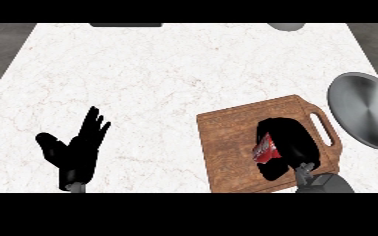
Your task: Pick the can from the cutting board and place it in the pan
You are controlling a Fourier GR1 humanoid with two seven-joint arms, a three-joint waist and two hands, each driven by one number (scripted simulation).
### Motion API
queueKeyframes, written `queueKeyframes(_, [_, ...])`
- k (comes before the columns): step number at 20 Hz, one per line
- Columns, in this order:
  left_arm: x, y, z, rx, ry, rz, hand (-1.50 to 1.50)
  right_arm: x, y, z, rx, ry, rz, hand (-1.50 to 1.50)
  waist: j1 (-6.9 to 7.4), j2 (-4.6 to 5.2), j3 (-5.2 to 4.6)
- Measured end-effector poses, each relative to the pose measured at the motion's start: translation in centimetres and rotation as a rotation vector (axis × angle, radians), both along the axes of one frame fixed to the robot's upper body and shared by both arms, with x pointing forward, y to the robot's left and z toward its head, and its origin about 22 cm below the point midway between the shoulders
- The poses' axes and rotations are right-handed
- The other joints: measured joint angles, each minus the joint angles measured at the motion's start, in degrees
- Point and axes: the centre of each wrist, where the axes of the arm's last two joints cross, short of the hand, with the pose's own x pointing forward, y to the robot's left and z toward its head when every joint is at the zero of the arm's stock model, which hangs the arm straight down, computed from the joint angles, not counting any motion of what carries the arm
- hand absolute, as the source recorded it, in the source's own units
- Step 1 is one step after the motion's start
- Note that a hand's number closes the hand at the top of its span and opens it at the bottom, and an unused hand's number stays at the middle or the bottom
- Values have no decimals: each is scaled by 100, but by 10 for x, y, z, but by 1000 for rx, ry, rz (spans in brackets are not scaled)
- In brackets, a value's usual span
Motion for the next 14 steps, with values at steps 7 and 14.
queueKeyframes(7, [0, 0, -4, 5, -18, 6, 0, -15, 12, -10, -31, -29, -55, 150, -6, -34, -17])
queueKeyframes(14, [-1, 3, -3, 7, -15, 5, 0, -30, 23, 5, -91, -200, -78, 150, -33, -15, 1])
